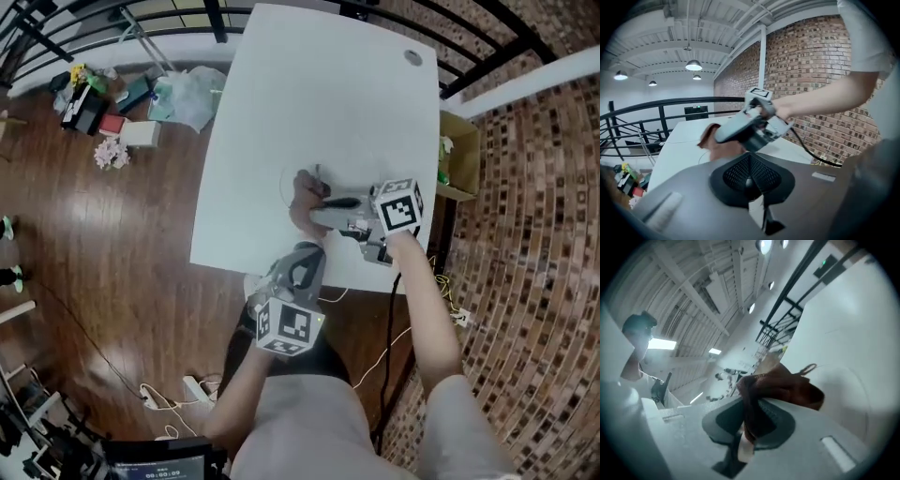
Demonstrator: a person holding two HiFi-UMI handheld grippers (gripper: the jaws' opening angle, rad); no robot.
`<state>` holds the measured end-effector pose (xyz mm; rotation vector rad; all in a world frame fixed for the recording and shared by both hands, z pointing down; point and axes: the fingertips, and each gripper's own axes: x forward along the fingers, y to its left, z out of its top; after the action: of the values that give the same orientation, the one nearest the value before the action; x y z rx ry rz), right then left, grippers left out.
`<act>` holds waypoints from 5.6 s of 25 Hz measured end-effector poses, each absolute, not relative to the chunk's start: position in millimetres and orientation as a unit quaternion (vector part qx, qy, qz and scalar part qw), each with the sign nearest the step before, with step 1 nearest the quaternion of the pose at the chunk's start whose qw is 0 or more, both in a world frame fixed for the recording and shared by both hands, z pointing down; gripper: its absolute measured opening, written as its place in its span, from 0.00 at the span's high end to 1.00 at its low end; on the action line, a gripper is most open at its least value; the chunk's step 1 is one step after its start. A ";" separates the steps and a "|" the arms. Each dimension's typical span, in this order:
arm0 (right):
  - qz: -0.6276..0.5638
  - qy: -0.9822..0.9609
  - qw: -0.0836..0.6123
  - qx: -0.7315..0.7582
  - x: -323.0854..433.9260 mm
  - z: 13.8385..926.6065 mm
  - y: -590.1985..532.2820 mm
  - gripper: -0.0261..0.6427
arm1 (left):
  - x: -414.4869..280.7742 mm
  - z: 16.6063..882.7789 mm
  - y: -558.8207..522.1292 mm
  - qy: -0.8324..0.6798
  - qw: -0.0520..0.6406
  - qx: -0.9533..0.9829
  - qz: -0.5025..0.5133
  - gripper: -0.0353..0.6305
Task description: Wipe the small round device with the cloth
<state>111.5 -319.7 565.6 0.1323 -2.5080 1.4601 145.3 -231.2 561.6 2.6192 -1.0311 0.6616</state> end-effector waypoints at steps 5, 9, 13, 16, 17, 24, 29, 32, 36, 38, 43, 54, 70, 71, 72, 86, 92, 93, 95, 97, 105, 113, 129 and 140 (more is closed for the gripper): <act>0.502 -0.802 0.297 -0.130 44.2 614.4 -291.9 0.91 | 135.1 558.4 -231.4 -0.354 0.126 0.903 0.207 0.92; 0.526 -0.792 0.279 -0.131 62.2 607.7 -283.1 0.91 | 128.8 559.4 -232.6 -0.351 0.124 0.904 0.213 0.92; 0.562 -0.811 0.159 -0.029 126.6 591.2 -269.6 0.91 | 130.7 560.1 -229.7 -0.344 0.133 0.907 0.204 0.92; 0.583 -0.809 0.073 0.006 148.7 586.2 -223.5 0.91 | 130.7 559.7 -230.9 -0.346 0.134 0.906 0.204 0.92; 0.592 -0.805 0.051 0.009 147.8 589.3 -202.4 0.91 | 131.4 559.7 -230.8 -0.346 0.135 0.906 0.204 0.92; 0.608 -0.789 -0.054 0.072 172.1 584.7 -185.7 0.91 | 138.5 559.1 -230.1 -0.337 0.135 0.908 0.211 0.92; 0.544 -0.836 -0.008 0.069 190.8 540.5 -279.8 0.91 | 146.1 559.0 -218.7 -0.321 0.112 0.913 0.226 0.92; 0.532 -0.843 0.077 -0.005 133.2 536.7 -311.7 0.91 | 150.1 561.3 -217.3 -0.331 0.118 0.907 0.231 0.92; 0.545 -0.805 0.201 -0.123 48.2 556.8 -297.4 0.91 | 145.8 560.4 -219.8 -0.344 0.119 0.903 0.230 0.92; 0.551 -0.779 0.252 -0.160 33.8 572.3 -280.2 0.91 | 144.5 560.6 -220.1 -0.348 0.120 0.901 0.228 0.92; 0.614 -0.753 0.204 -0.118 82.2 577.8 -281.8 0.91 | 141.4 560.8 -221.0 -0.346 0.119 0.903 0.226 0.92; 0.616 -0.781 0.101 -0.007 149.2 601.4 -169.7 0.91 | 146.6 559.9 -230.9 -0.338 0.136 0.906 0.215 0.92; 0.402 -0.773 0.491 -0.012 77.1 602.4 -299.4 0.91 | -44.1 539.7 -266.4 -0.517 0.177 0.823 0.157 0.92; 0.378 -0.748 0.544 -0.037 67.8 612.6 -289.6 0.91 | -54.5 539.5 -265.7 -0.524 0.179 0.818 0.156 0.92; 0.353 -0.726 0.588 -0.059 58.6 620.0 -279.7 0.91 | -63.8 539.1 -265.0 -0.530 0.179 0.814 0.155 0.92; -0.037 -0.688 0.725 -0.003 10.7 650.5 -155.4 0.91 | -115.2 509.2 -271.9 -0.550 0.164 0.810 0.123 0.92; 0.057 -0.733 0.642 0.216 83.0 666.4 -137.8 0.91 | -92.9 498.6 -277.9 -0.522 0.148 0.830 0.129 0.92; 0.072 -0.731 0.635 0.238 101.2 666.2 -137.2 0.91 | -87.5 497.4 -277.9 -0.517 0.146 0.833 0.130 0.92; 0.107 -0.724 0.620 0.283 136.0 663.2 -141.5 0.91 | -76.9 495.9 -278.1 -0.505 0.142 0.841 0.133 0.92; 0.152 -0.723 0.591 0.325 161.2 659.1 -155.9 0.91 | -69.8 495.8 -278.6 -0.493 0.138 0.848 0.137 0.92; 0.358 -0.751 0.359 0.424 202.0 608.9 -255.6 0.91 | -67.8 499.5 -275.0 -0.495 0.142 0.845 0.144 0.92; 0.344 -0.769 0.504 0.191 79.8 599.4 -301.6 0.91 | -99.8 503.9 -259.7 -0.535 0.150 0.821 0.134 0.92; 0.158 -0.723 0.655 0.150 88.2 644.6 -142.7 0.91 | -85.1 485.2 -272.5 -0.501 0.141 0.844 0.128 0.92; 0.248 -0.740 0.500 0.376 199.8 585.4 -239.0 0.91 | -41.7 485.5 -276.1 -0.477 0.135 0.858 0.138 0.92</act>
<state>199.8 -239.0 585.4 0.9087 -1.7905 0.5992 -41.7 -276.1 485.5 2.4845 -1.3806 0.3992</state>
